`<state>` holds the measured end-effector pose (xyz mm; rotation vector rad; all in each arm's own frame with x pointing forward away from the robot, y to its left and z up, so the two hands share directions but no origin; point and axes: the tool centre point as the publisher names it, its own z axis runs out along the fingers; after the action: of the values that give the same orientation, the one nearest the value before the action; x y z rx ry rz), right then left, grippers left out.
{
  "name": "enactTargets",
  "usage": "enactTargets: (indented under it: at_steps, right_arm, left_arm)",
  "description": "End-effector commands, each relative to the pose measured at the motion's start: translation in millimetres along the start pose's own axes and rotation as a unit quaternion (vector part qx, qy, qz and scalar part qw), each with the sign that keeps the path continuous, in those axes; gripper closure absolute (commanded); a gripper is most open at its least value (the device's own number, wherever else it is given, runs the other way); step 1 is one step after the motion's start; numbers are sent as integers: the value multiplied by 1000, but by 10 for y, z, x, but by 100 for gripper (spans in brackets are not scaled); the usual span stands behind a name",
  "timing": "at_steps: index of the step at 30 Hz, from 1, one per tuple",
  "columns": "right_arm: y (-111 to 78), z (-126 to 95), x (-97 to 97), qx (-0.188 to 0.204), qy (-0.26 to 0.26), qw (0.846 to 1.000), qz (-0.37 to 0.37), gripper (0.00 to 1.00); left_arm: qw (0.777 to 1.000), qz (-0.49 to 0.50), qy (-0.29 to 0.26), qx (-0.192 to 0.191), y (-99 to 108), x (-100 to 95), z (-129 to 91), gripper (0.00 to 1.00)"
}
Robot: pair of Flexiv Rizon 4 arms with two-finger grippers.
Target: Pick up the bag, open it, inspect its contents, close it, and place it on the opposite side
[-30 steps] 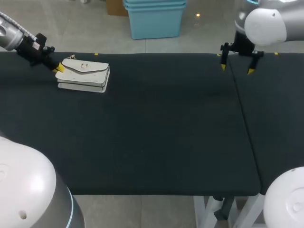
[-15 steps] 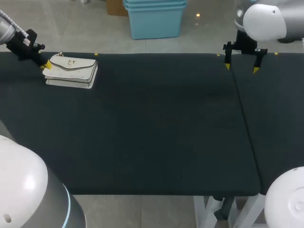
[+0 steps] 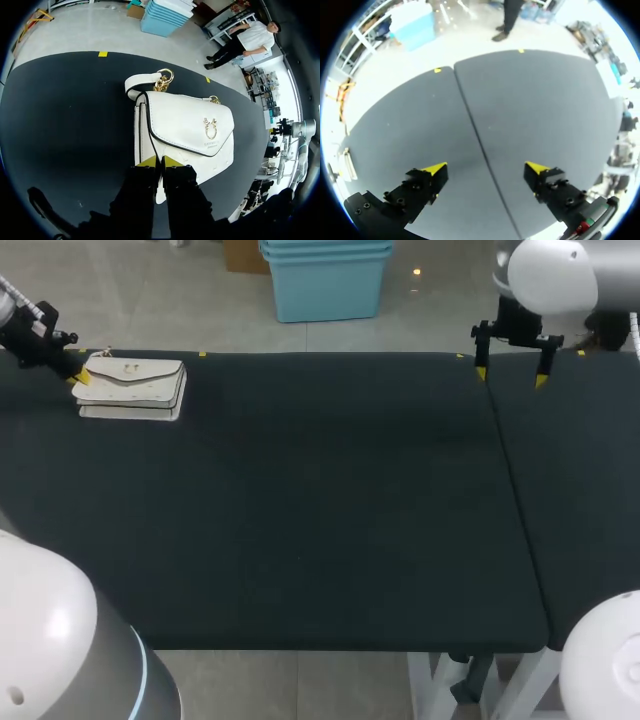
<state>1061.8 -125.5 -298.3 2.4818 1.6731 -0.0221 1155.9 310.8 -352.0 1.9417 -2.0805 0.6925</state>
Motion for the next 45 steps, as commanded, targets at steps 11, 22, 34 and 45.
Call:
enactTargets:
  at_steps: [11, 22, 34, 45]
  right_arm:
    - [-7, -23, -46, 2, 22, 1000, 6, 0]
    - [-76, -65, -42, 1, 37, 999, 1, 0]
    - [-152, -186, -83, -1, 54, 998, 12, 0]
    - [-163, -214, -90, 1, 58, 998, 19, 0]
  left_arm:
    - [992, 0, -3, -123, 68, -9, -259, 0]
    - [990, -3, -84, -116, 279, 415, -721, 0]
    - [979, -7, -165, -124, 527, 984, -978, 0]
    - [975, -9, -184, -122, 577, 1098, -1039, 0]
